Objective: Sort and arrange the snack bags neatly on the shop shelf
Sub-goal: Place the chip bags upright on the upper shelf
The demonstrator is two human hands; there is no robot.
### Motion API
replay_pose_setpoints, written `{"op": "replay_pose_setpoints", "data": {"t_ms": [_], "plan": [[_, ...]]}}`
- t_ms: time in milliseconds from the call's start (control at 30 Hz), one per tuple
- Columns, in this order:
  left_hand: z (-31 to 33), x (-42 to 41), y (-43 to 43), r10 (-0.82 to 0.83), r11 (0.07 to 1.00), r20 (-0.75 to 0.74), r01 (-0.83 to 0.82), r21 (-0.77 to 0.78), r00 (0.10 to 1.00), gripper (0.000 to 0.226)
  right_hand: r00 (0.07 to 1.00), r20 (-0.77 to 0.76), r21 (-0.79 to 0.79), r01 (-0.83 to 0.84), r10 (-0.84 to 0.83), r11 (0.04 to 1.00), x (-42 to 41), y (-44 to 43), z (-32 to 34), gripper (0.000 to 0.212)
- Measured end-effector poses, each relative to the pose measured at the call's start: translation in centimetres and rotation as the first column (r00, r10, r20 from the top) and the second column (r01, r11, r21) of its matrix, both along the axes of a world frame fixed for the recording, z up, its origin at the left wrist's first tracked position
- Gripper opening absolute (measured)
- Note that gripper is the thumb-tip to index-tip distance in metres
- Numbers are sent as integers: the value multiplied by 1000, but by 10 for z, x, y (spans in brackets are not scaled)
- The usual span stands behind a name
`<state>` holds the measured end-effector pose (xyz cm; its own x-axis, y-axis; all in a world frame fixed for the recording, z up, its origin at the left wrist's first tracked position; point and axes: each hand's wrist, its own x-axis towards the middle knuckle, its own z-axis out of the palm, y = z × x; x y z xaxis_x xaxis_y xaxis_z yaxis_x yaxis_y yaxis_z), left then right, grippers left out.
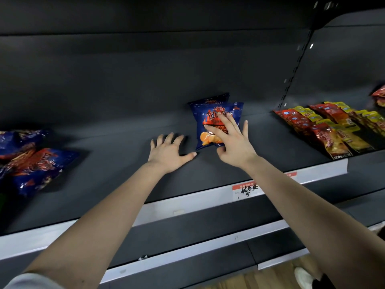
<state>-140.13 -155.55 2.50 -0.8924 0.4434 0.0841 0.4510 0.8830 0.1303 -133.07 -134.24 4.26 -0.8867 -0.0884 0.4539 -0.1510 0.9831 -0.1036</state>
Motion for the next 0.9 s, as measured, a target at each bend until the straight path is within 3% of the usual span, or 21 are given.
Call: {"op": "replay_pose_setpoints", "data": {"t_ms": [367,900], "plan": [[12,4,-24,44,999,-40,-44,15,998,89,982,-131,-52,-144,136,988,-14,-46,20,66],[26,34,-208,387,922,-211,-379,80,898,80,869,-48,-98,-494,492,864,-73,-226,15,63]]}}
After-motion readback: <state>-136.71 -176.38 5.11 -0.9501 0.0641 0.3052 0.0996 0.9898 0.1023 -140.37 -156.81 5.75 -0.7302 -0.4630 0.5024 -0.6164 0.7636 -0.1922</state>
